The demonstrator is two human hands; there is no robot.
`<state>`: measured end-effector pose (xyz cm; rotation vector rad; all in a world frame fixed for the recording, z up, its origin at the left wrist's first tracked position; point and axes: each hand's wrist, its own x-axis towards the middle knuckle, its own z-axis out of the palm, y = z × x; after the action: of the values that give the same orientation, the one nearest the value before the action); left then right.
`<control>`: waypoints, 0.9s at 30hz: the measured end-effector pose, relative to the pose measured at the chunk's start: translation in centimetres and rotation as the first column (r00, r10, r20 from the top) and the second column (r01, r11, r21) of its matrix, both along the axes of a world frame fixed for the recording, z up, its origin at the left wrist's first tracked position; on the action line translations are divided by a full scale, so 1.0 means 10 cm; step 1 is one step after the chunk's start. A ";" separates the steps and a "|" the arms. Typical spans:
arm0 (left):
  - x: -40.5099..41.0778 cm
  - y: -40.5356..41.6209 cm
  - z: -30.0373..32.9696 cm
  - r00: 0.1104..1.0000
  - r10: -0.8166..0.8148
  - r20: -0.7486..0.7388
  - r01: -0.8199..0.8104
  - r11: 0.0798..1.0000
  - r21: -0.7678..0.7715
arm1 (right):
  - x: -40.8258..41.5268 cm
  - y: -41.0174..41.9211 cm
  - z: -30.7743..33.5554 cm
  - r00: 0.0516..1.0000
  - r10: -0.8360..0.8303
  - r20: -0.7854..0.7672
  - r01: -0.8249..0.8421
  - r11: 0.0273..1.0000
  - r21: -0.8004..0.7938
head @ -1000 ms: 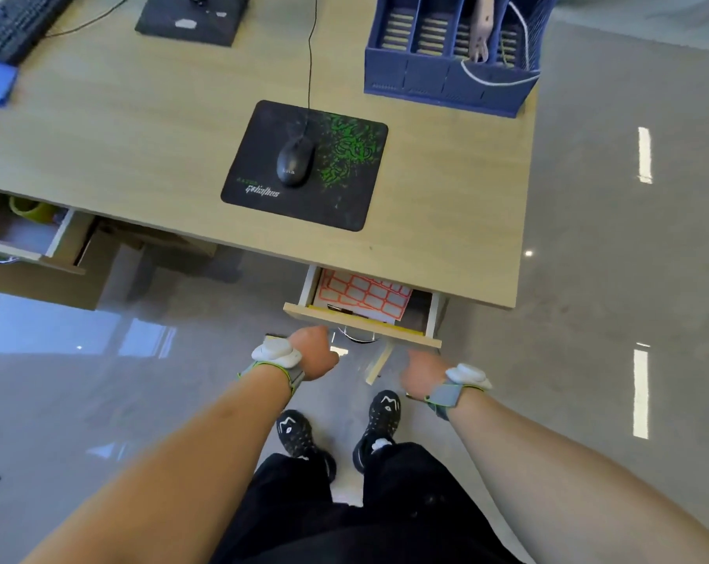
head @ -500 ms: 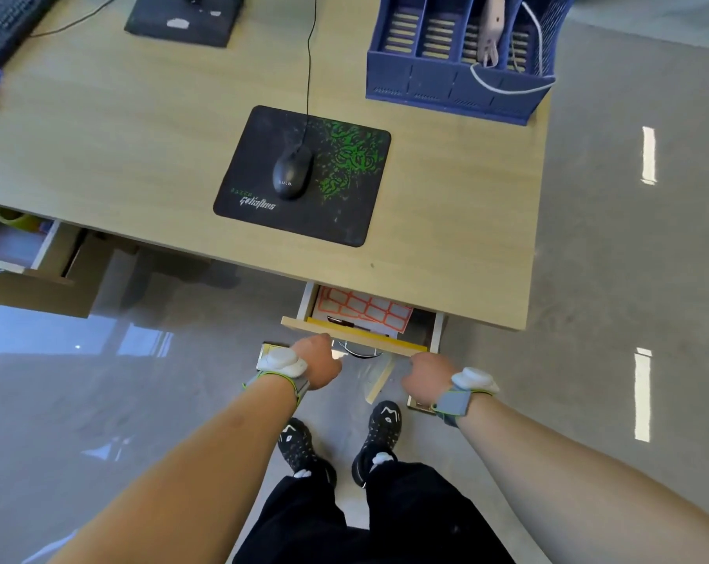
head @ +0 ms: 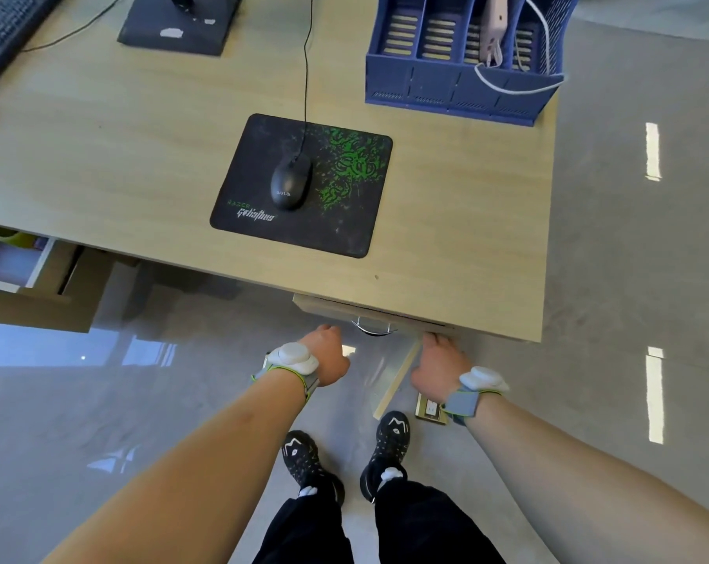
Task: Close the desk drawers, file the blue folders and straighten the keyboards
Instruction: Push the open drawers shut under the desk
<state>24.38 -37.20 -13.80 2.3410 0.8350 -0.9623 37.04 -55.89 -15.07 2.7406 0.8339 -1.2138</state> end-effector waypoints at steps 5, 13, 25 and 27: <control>0.19 0.11 -0.17 0.998 -0.010 0.062 0.008 0.999 0.035 | 0.05 0.00 -0.20 0.999 -0.037 0.032 0.034 0.995 0.097; 0.33 0.20 -0.48 0.976 -0.189 0.104 0.168 0.968 0.185 | -0.01 -0.02 -0.61 0.975 0.029 0.222 -0.064 0.987 0.150; 0.51 0.23 -0.77 0.905 -0.377 0.198 0.311 0.902 0.299 | 0.02 0.06 -0.89 0.953 0.063 0.295 -0.113 0.982 0.154; 0.56 0.25 -0.84 0.916 -0.357 0.181 0.299 0.911 0.285 | -0.02 0.03 -0.92 0.964 0.067 0.258 -0.110 0.981 0.157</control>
<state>29.95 -34.68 -22.15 2.8142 0.4991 -0.7213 36.83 -55.60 -24.28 2.8693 1.0592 -0.7887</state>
